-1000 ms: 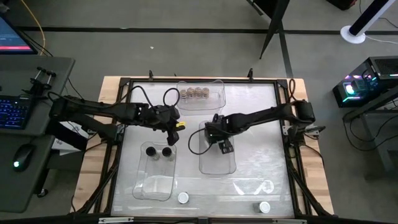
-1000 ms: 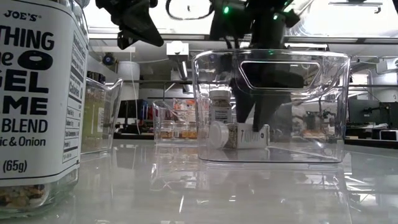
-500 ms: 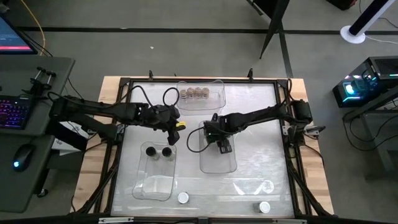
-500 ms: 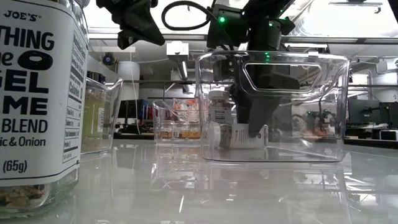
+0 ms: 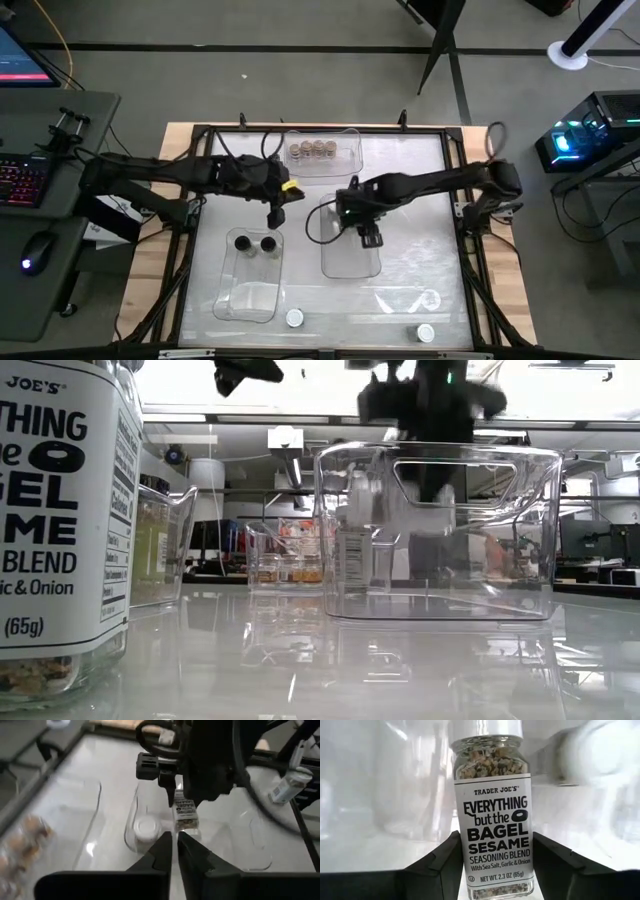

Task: Sort spices by type
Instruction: Put the white seasoning bottle into the bottom right transparent bin

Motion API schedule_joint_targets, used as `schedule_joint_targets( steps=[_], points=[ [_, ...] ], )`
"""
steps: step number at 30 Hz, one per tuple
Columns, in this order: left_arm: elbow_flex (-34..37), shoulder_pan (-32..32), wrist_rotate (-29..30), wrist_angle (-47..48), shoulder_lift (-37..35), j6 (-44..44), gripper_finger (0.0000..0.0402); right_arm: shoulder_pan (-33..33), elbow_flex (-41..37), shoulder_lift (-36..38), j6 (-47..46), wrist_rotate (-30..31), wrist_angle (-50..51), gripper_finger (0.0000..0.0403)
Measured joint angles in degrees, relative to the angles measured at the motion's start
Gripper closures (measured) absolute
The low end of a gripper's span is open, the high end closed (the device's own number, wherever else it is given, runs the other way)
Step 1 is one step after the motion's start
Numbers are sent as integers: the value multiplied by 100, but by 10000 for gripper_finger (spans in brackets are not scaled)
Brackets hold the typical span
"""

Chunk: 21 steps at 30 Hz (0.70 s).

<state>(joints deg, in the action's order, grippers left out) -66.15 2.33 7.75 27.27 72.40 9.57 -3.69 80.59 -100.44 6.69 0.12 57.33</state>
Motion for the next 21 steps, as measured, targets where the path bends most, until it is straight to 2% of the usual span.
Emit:
schedule_joint_targets(
  steps=[5, 11, 16, 21],
  points=[
    [-409, -31, -349, -62, 2, -868, 326, -59, 384, 759, -678, 104, 362, 211],
    [-964, -98, -711, -183, 282, -1419, 217, -55, 536, 1549, -1690, 657, -281, 211],
    [-1521, -96, -699, -188, 869, -1564, 124, -57, 525, 1661, -1898, 833, -667, 211],
    [-1913, -42, -593, 205, 1369, -1582, 70, -60, 523, 1553, -1927, 844, -696, 211]
  ],
)
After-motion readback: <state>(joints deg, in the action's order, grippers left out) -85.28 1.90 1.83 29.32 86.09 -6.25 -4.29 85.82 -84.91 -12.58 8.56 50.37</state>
